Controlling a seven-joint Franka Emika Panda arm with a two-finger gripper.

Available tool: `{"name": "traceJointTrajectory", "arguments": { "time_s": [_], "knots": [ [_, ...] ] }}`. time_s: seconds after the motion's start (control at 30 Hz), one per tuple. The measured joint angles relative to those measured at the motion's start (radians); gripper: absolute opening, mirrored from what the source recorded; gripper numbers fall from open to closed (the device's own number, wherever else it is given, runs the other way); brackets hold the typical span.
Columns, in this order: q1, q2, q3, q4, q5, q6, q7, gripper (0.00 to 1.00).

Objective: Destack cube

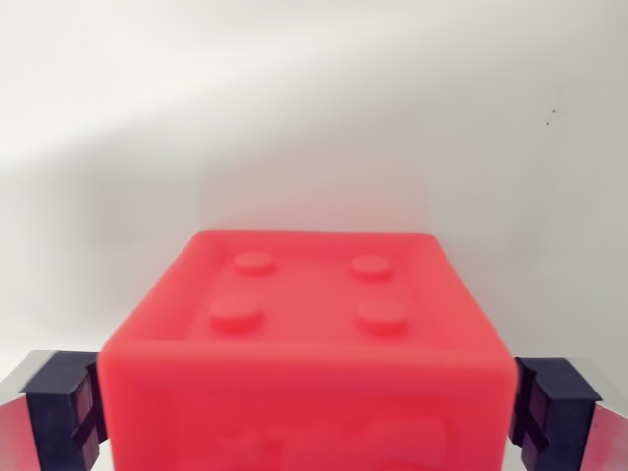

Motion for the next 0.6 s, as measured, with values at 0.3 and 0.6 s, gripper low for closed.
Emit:
{"name": "traceJointTrajectory", "arguments": {
  "time_s": [0.3,0.6],
  "knots": [
    [0.0,0.0,0.0,0.0,0.0,0.0,0.0,1.0],
    [0.0,-0.028,0.0,-0.007,0.0,-0.018,0.0,1.0]
  ]
}}
